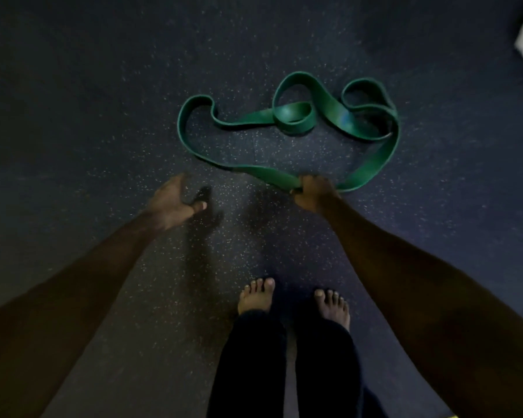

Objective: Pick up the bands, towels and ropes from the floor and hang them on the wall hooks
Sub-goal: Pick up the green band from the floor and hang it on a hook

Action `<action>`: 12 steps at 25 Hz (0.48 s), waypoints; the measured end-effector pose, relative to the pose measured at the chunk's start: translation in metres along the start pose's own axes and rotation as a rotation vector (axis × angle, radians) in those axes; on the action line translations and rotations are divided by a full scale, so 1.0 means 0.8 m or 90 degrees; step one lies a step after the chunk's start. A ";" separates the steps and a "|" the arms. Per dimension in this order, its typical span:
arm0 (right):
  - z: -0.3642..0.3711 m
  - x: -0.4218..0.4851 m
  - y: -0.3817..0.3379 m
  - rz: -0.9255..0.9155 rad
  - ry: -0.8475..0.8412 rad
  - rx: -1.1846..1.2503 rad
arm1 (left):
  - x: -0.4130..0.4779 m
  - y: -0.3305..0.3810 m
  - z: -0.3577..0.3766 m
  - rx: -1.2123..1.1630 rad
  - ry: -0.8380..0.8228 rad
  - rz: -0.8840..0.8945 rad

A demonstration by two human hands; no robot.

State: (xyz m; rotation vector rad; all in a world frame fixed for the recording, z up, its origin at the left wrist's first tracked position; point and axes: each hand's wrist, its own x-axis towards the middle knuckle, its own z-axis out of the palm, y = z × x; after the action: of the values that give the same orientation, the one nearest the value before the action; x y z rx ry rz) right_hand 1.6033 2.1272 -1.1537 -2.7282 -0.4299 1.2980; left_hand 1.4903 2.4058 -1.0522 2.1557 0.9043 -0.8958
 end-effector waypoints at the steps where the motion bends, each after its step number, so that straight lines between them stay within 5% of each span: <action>1: -0.019 -0.020 0.004 0.004 -0.005 0.095 | -0.012 0.017 -0.012 0.003 -0.002 0.007; 6: -0.200 -0.148 0.001 -0.016 0.006 0.303 | -0.112 0.138 -0.100 -0.012 -0.003 0.065; 12: -0.471 -0.364 -0.037 -0.063 0.088 0.224 | -0.287 0.311 -0.264 0.028 0.019 0.233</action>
State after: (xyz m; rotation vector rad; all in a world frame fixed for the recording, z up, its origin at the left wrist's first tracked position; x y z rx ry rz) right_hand 1.7131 2.0863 -0.6915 -2.4491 -0.2868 1.0394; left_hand 1.6322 2.3426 -0.6849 2.2765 0.4813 -0.7065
